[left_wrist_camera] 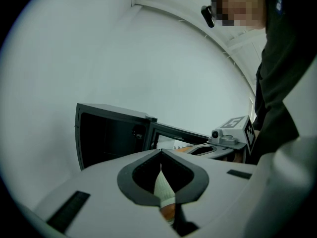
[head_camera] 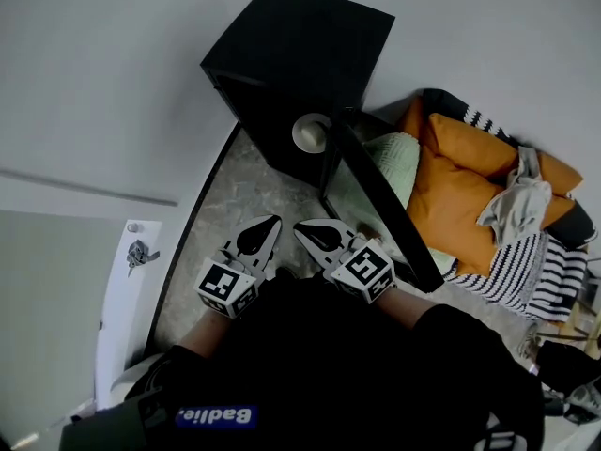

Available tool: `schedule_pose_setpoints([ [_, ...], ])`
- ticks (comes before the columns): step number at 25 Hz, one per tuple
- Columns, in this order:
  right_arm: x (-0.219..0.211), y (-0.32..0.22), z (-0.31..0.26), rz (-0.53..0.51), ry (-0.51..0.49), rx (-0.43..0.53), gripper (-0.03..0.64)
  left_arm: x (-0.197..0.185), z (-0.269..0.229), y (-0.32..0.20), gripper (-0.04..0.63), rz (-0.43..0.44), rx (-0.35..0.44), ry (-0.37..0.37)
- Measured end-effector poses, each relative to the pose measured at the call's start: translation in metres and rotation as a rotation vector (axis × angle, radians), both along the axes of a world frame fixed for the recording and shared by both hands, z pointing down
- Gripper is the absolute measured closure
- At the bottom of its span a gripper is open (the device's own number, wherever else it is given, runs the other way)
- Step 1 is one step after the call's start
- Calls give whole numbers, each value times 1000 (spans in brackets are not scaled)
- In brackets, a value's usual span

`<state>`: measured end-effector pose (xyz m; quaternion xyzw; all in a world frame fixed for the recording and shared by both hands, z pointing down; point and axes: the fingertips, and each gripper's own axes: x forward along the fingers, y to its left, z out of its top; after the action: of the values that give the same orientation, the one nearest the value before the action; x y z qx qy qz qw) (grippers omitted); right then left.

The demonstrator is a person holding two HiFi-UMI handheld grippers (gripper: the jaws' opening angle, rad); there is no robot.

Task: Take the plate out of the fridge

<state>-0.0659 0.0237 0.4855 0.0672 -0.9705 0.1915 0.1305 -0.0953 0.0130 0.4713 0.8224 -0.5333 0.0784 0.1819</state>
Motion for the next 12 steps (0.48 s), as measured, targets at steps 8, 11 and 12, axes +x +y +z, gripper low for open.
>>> schedule_pose_setpoints([
  [8,3,-17,10,44,46,-5,606,-7,8,-15,588,26,-8,58],
  [11,-3,-23,9,83,56,2,606,-15,8,-23,588,56,-9,74],
  [12,-5,-25,8,93,58,5,606,-17,8,-26,588,67,-9,79],
])
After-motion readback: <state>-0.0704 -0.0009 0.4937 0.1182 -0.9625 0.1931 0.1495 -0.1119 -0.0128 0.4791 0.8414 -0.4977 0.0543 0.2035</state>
